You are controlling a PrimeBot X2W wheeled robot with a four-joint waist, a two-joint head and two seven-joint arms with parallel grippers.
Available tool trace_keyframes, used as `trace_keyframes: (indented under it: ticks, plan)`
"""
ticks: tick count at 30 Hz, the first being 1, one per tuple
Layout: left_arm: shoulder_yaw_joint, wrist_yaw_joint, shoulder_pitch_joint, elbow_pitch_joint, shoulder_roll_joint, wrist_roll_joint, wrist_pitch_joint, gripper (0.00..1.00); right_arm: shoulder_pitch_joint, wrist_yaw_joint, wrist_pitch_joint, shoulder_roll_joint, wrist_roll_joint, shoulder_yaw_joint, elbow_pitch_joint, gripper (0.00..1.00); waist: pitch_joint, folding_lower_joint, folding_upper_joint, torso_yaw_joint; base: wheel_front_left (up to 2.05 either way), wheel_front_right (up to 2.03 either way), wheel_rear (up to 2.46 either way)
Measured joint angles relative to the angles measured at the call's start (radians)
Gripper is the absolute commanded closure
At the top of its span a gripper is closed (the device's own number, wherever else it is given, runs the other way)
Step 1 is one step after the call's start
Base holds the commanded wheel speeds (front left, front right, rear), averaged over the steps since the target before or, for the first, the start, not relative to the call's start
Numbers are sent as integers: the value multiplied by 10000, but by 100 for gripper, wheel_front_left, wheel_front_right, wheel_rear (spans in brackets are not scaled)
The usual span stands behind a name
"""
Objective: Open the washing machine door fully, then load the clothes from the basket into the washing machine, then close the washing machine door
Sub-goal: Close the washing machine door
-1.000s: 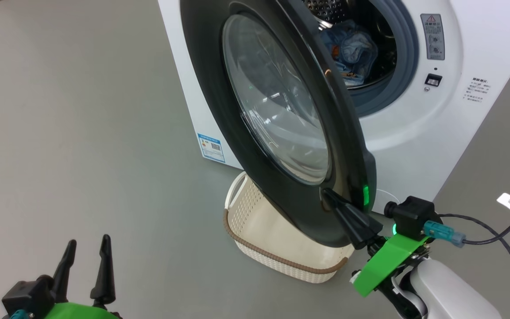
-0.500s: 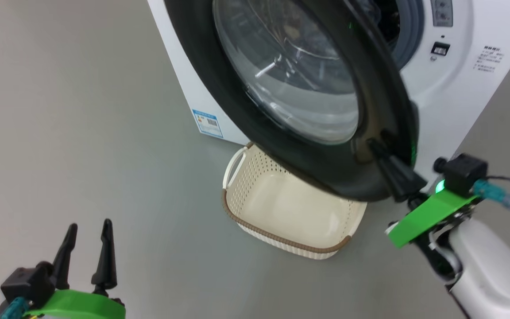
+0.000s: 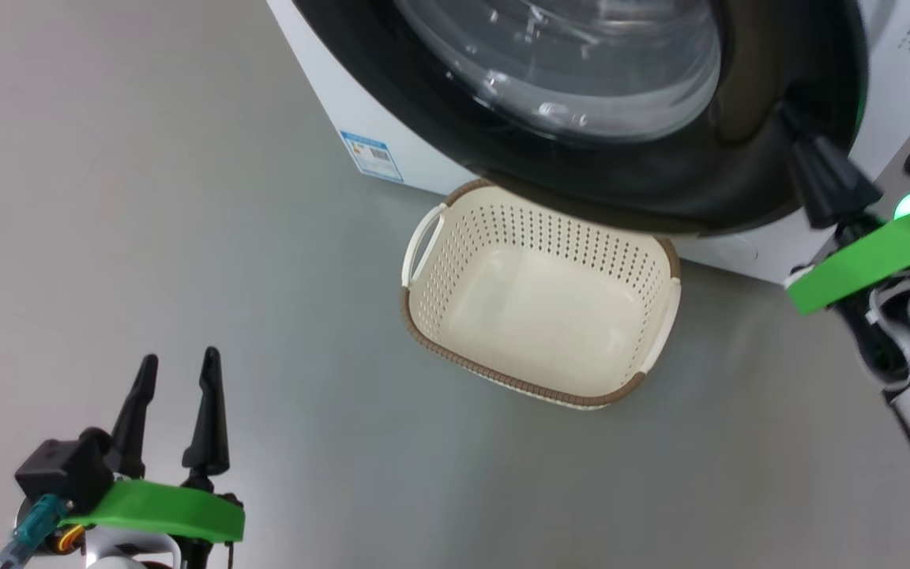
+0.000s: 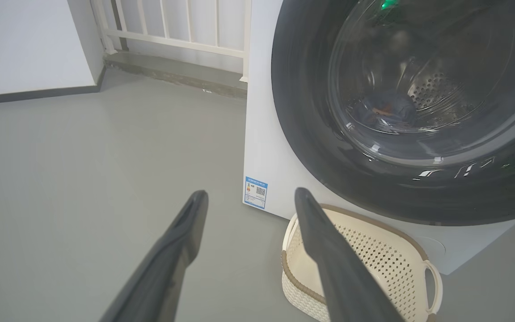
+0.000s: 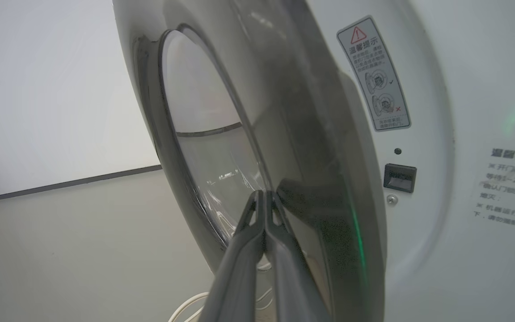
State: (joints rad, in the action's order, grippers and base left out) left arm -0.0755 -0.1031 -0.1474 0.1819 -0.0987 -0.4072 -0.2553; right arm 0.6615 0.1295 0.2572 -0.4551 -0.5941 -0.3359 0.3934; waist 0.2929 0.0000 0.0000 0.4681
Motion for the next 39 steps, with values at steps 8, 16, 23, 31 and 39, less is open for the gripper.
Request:
trace_keyframes:
  ticks: [8, 16, 23, 31, 39]
  plan:
    - [105, -136, -363, -38, 228, 75, 0, 0, 1414, 2, 0, -711, -82, -138, 784, 100, 683, 0, 0, 94, 0, 0, 0]
    - [201, -176, -405, 33, 370, 165, 0, 0, 2133, 67, 0, -903, -25, -102, 1603, 100, 832, 0, 0, 262, 0, 0, 0]
    - [311, -247, -418, 117, 401, 249, 0, 0, 2358, 96, 0, -819, 61, -265, 2226, 100, 664, 0, 0, 254, 0, 0, 0]
    - [330, -247, -430, 192, 395, 251, 0, 0, 2458, 82, 0, -819, 23, -780, 2531, 100, 473, 0, 0, 145, 0, 0, 0]
    - [345, -249, -430, 253, 330, 330, 0, 0, 2260, 69, 0, -596, -59, -849, 2435, 0, 53, 0, 0, 2, 0, 0, 0]
